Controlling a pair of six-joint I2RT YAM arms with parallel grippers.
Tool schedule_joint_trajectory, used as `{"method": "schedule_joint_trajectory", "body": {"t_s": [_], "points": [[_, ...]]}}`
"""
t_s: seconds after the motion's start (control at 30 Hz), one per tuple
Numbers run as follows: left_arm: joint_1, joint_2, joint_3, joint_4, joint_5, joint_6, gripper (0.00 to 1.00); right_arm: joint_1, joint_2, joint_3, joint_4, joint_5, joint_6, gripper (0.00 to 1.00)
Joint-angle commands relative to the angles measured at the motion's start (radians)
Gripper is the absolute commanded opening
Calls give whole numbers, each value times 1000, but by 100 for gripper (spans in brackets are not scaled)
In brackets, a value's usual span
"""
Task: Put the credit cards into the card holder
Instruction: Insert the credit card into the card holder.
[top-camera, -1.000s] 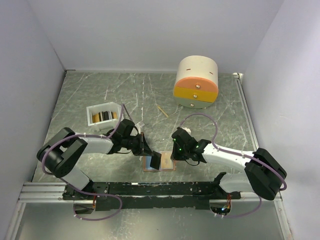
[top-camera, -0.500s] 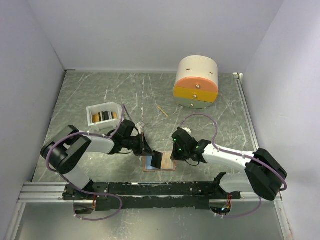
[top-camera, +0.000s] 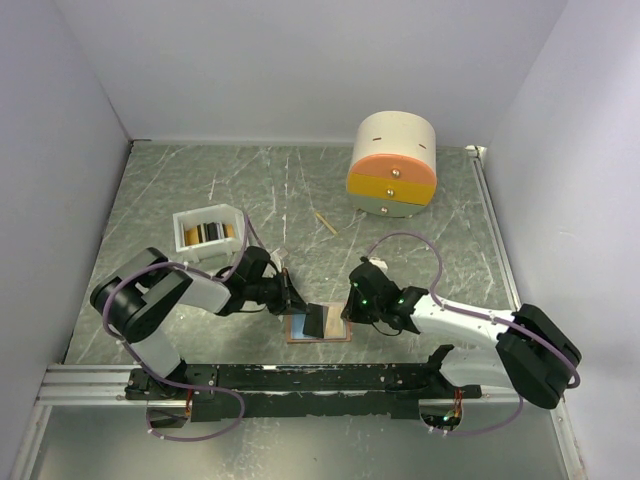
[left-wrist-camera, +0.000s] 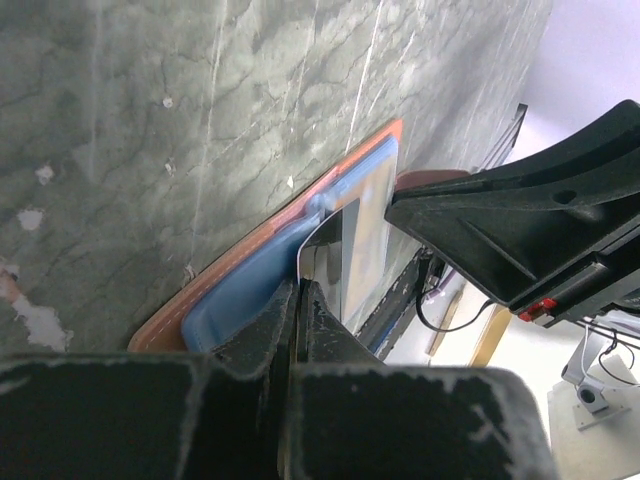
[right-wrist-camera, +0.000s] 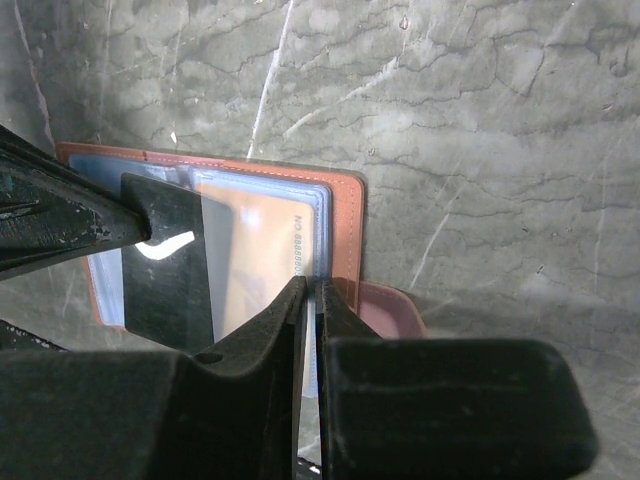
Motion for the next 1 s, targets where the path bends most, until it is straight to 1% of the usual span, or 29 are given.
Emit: {"method": "schedule_joint_trajectory", "body": {"t_s": [0.0,0.1,0.5,0.87,0.97], "points": [[-16,11,-18,13,-96,7,7,14,25,-45,-19,-55,36,7],[-22,-3,-32,26,-125,-7,7,14,12,-50,-17,-55,43,7],[-28,-50,-34,-21,-188,-9,7,14,-20,-72,-6,-57,62,6],[-86,-39,-37,25,-173,-38,7,14,-38,-87,32,-57,93,6],[-100,-50,-16,9,-174,-34,11,14,-34,-68,23,-54,83,7]]}}
